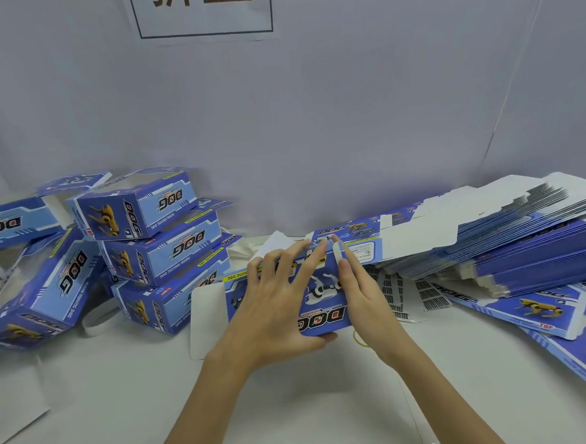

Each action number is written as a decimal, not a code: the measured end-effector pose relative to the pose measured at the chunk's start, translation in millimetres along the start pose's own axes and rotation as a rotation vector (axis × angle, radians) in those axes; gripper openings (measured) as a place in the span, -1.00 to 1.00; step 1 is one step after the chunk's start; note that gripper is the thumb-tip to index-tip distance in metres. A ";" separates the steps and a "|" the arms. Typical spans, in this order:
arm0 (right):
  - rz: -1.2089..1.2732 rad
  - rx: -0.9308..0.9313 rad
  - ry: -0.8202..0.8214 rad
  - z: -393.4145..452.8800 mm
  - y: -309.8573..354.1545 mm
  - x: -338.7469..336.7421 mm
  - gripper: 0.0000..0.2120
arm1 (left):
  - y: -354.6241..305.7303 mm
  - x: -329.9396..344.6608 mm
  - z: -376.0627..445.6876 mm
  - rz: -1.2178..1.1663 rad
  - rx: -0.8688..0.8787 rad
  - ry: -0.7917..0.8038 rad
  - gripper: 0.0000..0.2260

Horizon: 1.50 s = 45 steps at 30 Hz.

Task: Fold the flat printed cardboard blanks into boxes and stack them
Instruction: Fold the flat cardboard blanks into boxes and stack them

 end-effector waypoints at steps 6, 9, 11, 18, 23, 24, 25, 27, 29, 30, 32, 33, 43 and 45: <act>0.140 0.069 -0.026 1.3 4.4 -23.6 -0.52 | 7.1 -9.8 -1.3 -0.030 0.031 -0.047 0.03; 0.079 0.036 0.001 -0.8 12.5 -22.7 -0.60 | 2.0 -12.0 -1.2 -0.040 0.063 -0.068 0.01; 0.037 -0.010 0.015 -3.7 18.8 -15.5 -0.63 | -3.7 -13.0 -0.9 -0.031 0.082 -0.092 0.00; 0.086 -0.068 0.018 -6.7 26.8 -10.6 -0.57 | -11.8 -14.5 -1.4 0.021 0.104 -0.146 0.00; 0.066 -0.082 0.007 -6.2 27.6 -10.8 -0.58 | -9.7 -14.2 -1.6 0.026 0.099 -0.150 0.00; 0.045 -0.087 0.016 -6.2 27.3 -9.5 -0.57 | -9.2 -13.8 -1.8 0.031 0.096 -0.144 0.00; 0.019 -0.093 0.027 -6.4 27.0 -8.5 -0.57 | -8.8 -13.1 -2.2 0.036 0.094 -0.138 -0.01; -0.035 -0.108 0.045 -7.3 26.1 -6.6 -0.58 | -8.8 -11.4 -2.7 0.032 0.091 -0.126 -0.02; -0.099 -0.127 0.060 -8.0 25.6 -7.4 -0.57 | -9.0 -9.7 -3.2 0.023 0.087 -0.111 -0.03; -0.140 -0.142 0.071 -8.3 26.4 -8.2 -0.57 | -9.4 -9.1 -3.3 0.020 0.087 -0.107 -0.03; -0.201 -0.166 0.084 -9.0 29.6 -10.3 -0.57 | -10.9 -8.0 -3.2 0.017 0.090 -0.104 -0.03; -0.202 -0.172 0.082 -9.2 31.8 -12.0 -0.57 | -11.6 -7.7 -2.7 0.015 0.093 -0.106 -0.03; -0.214 -0.193 0.100 -8.0 33.7 -14.1 -0.57 | -11.9 -8.4 -1.0 0.008 0.096 -0.126 -0.02; -0.197 -0.179 0.124 -6.9 29.5 -10.6 -0.55 | -12.5 -7.3 -1.3 0.002 0.097 -0.123 -0.03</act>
Point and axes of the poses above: each hand's wrist, its own z-axis towards the middle knuckle, its own x-axis out of the palm, y = z × x, the point moved 9 cm from there along z, towards the middle knuckle, and after that the axes turned 12 degrees about -z, right-handed, at the moved point
